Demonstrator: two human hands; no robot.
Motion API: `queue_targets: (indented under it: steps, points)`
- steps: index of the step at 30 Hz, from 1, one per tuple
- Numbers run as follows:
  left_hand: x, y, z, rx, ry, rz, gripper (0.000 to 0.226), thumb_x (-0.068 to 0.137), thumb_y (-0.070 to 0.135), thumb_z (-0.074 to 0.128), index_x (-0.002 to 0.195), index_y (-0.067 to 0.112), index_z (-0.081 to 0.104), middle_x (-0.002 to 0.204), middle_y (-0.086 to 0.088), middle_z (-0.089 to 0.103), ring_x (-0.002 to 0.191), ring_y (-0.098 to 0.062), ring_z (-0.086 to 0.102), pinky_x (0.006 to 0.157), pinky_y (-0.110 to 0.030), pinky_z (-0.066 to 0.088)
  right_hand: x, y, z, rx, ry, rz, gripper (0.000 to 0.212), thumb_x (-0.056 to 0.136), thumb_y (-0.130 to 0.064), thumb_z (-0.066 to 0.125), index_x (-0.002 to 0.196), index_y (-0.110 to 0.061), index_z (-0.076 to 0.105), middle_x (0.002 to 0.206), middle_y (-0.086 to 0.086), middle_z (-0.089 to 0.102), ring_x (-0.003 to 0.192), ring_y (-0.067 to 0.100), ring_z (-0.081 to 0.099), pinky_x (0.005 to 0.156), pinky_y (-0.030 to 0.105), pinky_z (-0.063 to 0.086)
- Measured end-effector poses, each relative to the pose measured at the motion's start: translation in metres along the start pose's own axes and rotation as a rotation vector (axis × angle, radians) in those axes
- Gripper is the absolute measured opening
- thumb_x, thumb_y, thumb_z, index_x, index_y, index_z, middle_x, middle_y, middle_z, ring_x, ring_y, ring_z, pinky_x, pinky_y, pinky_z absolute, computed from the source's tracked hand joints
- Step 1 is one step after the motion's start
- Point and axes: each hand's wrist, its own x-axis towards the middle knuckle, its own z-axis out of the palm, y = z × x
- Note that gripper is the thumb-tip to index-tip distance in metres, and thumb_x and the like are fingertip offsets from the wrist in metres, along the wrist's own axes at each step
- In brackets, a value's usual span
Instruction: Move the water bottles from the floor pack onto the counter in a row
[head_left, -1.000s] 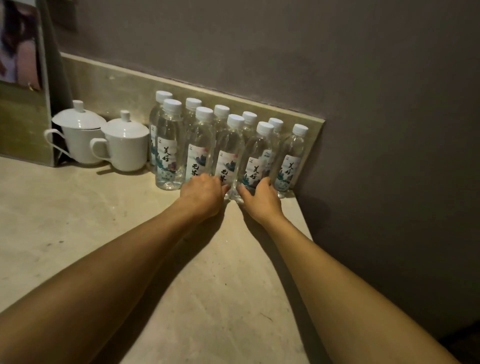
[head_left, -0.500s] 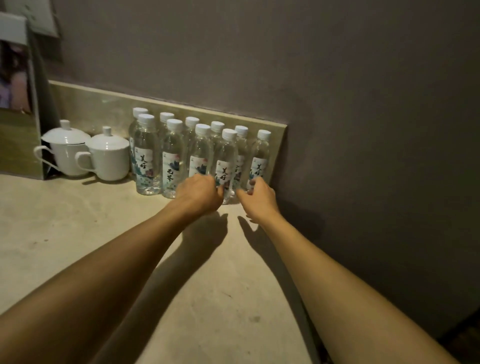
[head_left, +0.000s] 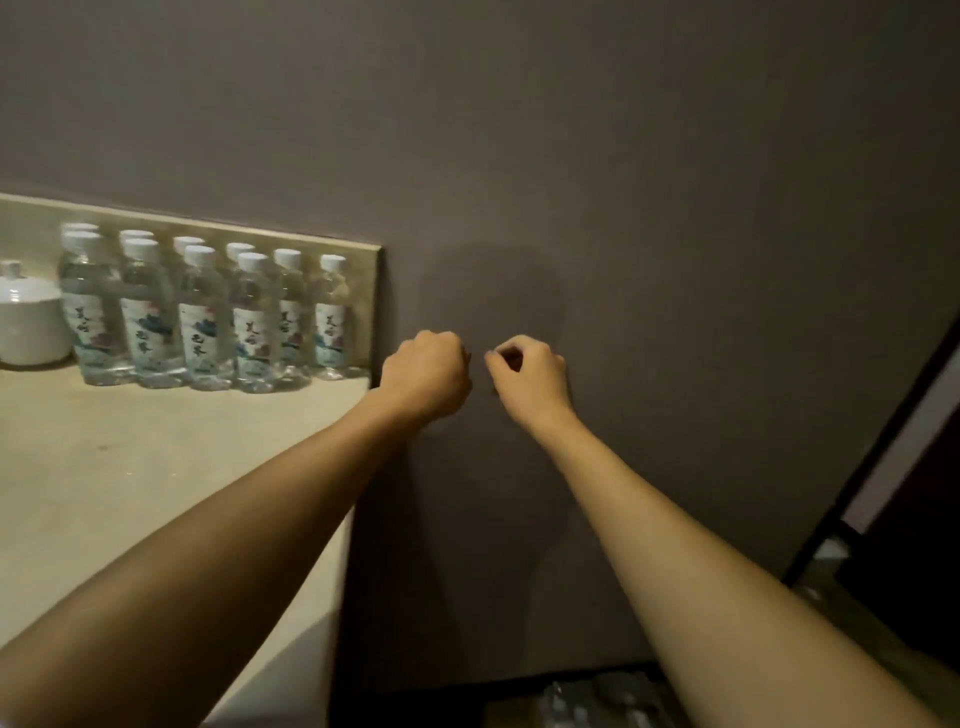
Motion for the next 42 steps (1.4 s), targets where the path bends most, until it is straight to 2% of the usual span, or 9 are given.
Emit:
queue_targets:
  steps: [4,10,16,20,23,27,32,37,42]
  points:
    - [-0.016,0.077,0.028,-0.082,-0.107,0.057,0.023,0.096,0.021,0.050,0.108,0.014,0.068,0.103,-0.009,0.066,0.090,-0.029,0.065,0.076,-0.036,0.053,-0.017,0.051,-0.064,0.004,0.061,0.060,0.015,0.088,-0.029,0.058,0.085,-0.019,0.069,0.086,0.003,0.072,0.089,0.026,0.067,0.083,0.040,0.055]
    - [-0.036,0.173,0.070,-0.146,-0.230,0.207,0.023,0.092,0.023,0.051,0.104,0.013,0.068,0.099,-0.008,0.064,0.083,-0.029,0.060,0.073,-0.038,0.050,-0.041,0.128,-0.129,0.006,0.143,0.207,0.013,0.086,-0.025,0.060,0.081,-0.019,0.070,0.084,0.003,0.073,0.086,0.024,0.069,0.082,0.040,0.056]
    - [-0.045,0.230,0.132,-0.186,-0.355,0.279,0.027,0.094,0.032,0.051,0.099,0.012,0.067,0.092,-0.007,0.063,0.080,-0.027,0.060,0.071,-0.036,0.050,-0.055,0.208,-0.163,-0.024,0.173,0.387,0.011,0.085,-0.017,0.060,0.084,-0.017,0.070,0.084,0.005,0.074,0.084,0.022,0.070,0.082,0.041,0.057]
    - [-0.042,0.250,0.192,-0.183,-0.456,0.284,0.026,0.094,0.035,0.049,0.086,0.012,0.060,0.090,-0.009,0.062,0.079,-0.027,0.061,0.071,-0.035,0.050,-0.061,0.274,-0.166,-0.069,0.045,0.530,0.019,0.088,-0.010,0.058,0.072,-0.020,0.062,0.080,0.008,0.070,0.081,0.025,0.070,0.079,0.039,0.058]
    - [-0.036,0.261,0.244,-0.167,-0.550,0.276,0.028,0.097,0.035,0.047,0.091,0.012,0.061,0.092,-0.007,0.061,0.078,-0.024,0.058,0.069,-0.034,0.047,-0.060,0.328,-0.162,-0.085,-0.128,0.662,0.025,0.092,-0.012,0.056,0.069,-0.020,0.058,0.076,0.007,0.067,0.081,0.027,0.068,0.076,0.041,0.059]
    - [-0.017,0.273,0.313,-0.157,-0.663,0.220,0.030,0.097,0.036,0.043,0.097,0.011,0.062,0.103,-0.011,0.062,0.092,-0.030,0.062,0.078,-0.038,0.051,-0.046,0.391,-0.154,-0.103,-0.159,0.760,0.027,0.092,-0.007,0.055,0.066,-0.016,0.054,0.063,0.004,0.060,0.059,0.015,0.061,0.065,0.033,0.053]
    - [0.004,0.290,0.387,-0.204,-0.775,0.098,0.034,0.096,0.035,0.042,0.098,0.010,0.065,0.105,-0.011,0.067,0.093,-0.030,0.064,0.083,-0.039,0.054,-0.023,0.448,-0.135,-0.100,-0.203,0.833,0.024,0.088,-0.004,0.056,0.067,-0.016,0.054,0.065,0.002,0.059,0.058,0.014,0.058,0.053,0.024,0.047]
    - [0.024,0.309,0.436,-0.213,-0.821,0.051,0.029,0.097,0.033,0.042,0.087,0.012,0.061,0.098,-0.011,0.064,0.087,-0.029,0.062,0.075,-0.036,0.050,-0.009,0.504,-0.126,-0.071,-0.229,0.913,0.028,0.088,-0.003,0.056,0.065,-0.016,0.051,0.064,0.003,0.056,0.058,0.016,0.056,0.056,0.027,0.048]
    - [0.035,0.326,0.472,-0.230,-0.887,0.004,0.027,0.095,0.033,0.045,0.083,0.014,0.059,0.088,-0.008,0.061,0.079,-0.026,0.060,0.068,-0.033,0.047,0.003,0.551,-0.126,-0.041,-0.256,0.971,0.028,0.088,-0.004,0.055,0.065,-0.018,0.052,0.065,0.003,0.057,0.069,0.021,0.058,0.067,0.034,0.050]
